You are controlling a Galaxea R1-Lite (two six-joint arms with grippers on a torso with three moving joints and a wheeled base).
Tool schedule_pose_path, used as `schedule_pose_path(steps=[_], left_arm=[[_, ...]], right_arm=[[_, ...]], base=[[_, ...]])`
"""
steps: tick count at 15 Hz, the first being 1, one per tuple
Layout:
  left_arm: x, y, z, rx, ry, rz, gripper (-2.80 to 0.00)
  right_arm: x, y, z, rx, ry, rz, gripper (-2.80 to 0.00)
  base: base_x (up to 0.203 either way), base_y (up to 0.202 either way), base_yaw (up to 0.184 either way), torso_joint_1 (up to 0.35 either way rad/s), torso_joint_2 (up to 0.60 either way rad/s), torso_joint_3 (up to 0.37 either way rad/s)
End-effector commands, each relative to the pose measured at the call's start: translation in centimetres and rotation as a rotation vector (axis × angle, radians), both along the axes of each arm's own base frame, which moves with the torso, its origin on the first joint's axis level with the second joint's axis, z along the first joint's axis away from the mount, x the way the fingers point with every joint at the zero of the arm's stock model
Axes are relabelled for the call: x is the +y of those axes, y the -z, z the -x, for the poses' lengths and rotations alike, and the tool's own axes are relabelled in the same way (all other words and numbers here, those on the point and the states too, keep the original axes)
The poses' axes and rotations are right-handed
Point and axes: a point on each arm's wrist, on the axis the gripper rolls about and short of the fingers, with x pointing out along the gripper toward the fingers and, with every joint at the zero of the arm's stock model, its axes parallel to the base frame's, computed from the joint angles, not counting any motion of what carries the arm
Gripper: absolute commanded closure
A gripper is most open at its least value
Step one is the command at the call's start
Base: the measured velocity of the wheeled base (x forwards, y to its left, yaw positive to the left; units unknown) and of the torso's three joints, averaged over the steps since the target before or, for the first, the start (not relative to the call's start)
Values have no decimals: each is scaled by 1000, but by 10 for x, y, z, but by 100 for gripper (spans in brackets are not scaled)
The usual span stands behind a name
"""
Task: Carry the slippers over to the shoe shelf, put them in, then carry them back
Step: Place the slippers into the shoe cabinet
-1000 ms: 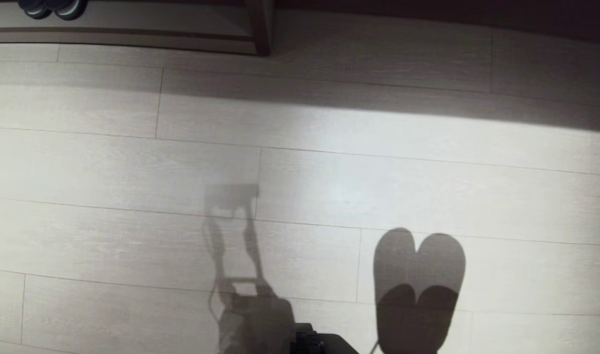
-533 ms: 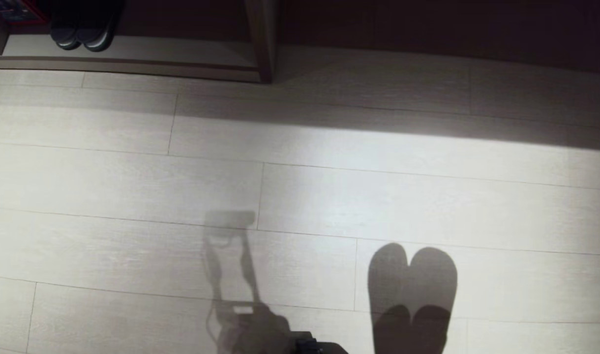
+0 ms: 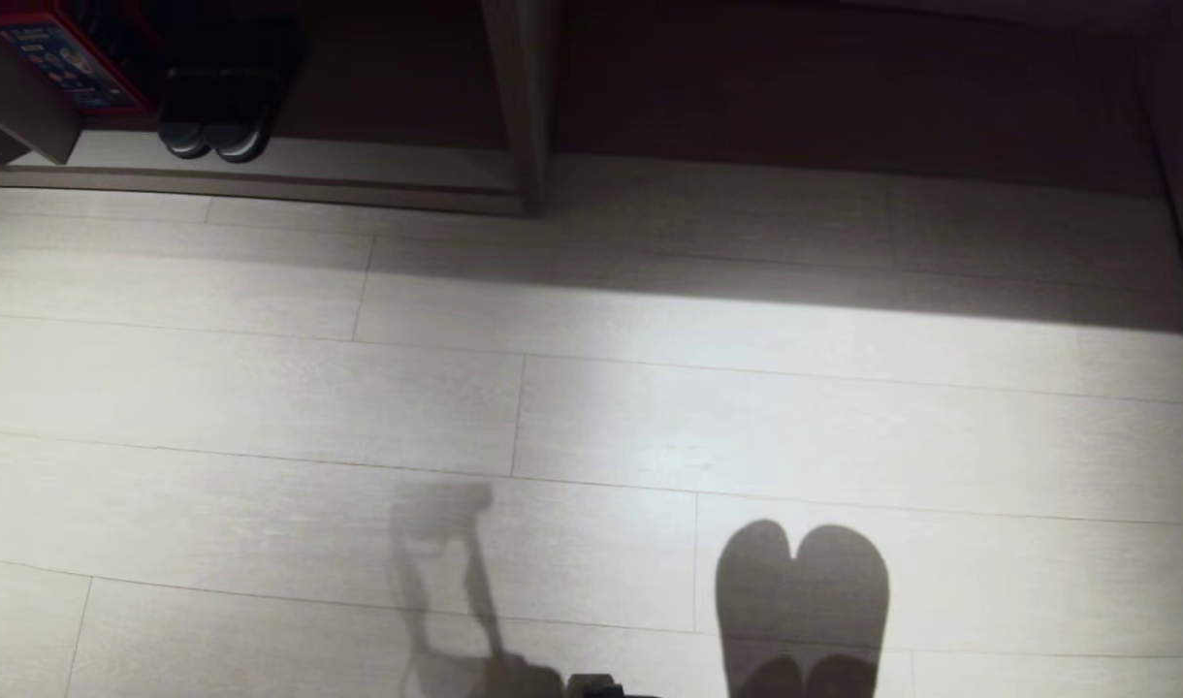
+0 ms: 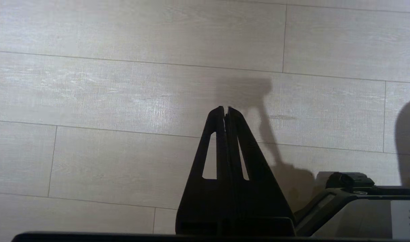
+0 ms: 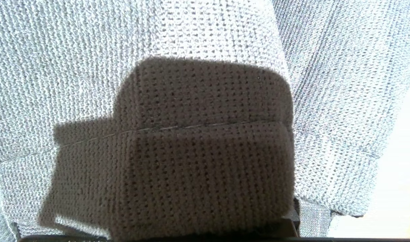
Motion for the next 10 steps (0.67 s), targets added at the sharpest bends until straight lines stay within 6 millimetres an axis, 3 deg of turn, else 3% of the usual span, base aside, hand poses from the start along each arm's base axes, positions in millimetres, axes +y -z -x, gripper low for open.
schedule_pose_path(steps=[1,10], left_arm=[[0,0,0,2,0,0,0],[0,0,0,2,-1,0,0]], right_arm=[[0,0,0,0,1,0,0],[0,0,0,-2,0,0,0]], base=[[0,0,0,2,-1,203],[0,0,0,2,2,199]])
